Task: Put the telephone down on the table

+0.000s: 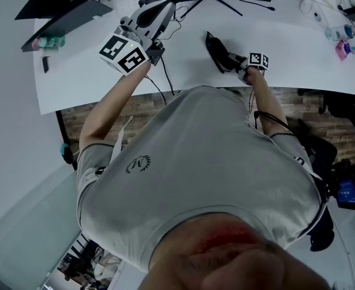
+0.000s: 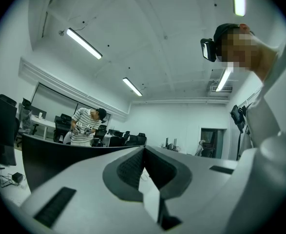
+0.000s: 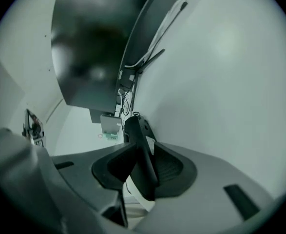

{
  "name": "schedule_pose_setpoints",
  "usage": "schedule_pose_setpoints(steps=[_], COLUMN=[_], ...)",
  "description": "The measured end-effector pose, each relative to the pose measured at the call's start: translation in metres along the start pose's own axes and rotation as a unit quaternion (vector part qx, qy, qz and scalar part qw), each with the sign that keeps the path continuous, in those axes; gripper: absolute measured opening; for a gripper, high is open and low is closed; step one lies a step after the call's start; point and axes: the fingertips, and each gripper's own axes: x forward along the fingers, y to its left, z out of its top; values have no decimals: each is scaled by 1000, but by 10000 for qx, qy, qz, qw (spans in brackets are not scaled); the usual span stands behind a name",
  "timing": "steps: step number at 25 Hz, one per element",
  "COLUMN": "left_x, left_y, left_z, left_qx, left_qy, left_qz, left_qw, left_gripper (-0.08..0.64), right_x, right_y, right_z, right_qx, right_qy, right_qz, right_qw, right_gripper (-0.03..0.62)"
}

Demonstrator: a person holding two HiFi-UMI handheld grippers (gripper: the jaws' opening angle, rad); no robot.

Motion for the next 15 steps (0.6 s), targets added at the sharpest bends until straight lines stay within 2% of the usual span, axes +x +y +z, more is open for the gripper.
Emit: schedule_pose_setpoints(steps=[3,4,5,6,7,8,9,10,12,14,15], left_x=[4,4,4,4,3,3,3,2,1,2,2], left_y=[2,3,2,1,-1,-1,-1,0,1,0,-1], left_z=[-5,-6,-7,-6,-5,-4,-4,-4,-7,-11,-13], left_qx=[-23,-26,-20,-6,8,15,10,-4,-36,-51,-37], left_qy=[13,8,-5,-22,-33,-33,-23,-1,51,67,61], left_qz=[2,0,-6,-14,-16,-7,14,44,97,80,50], left_qw=[10000,10000,10000,10000,10000,10000,10000,10000,9999,9999,10000], left_gripper=[9,9,9,9,9,9,9,9,9,9,9], right_x=[8,11,11,10,8,7,7,8,12,21,27], right_y=[-9,-12,-13,-11,-6,1,10,21,45,61,61], right_z=[-2,-1,1,4,7,10,12,15,24,23,18], right_qx=[1088,1231,1109,690,29,-756,-1542,-2240,-3315,-4131,-4451], right_qy=[-271,-397,-517,-590,-566,-440,-271,-145,-114,74,300], right_qz=[132,154,101,-45,-249,-450,-610,-723,-839,-1058,-1275], right_qw=[9936,9915,9924,9959,9981,9951,9858,9718,9396,9045,8858], right_gripper=[103,103,103,103,103,103,104,106,114,148,191])
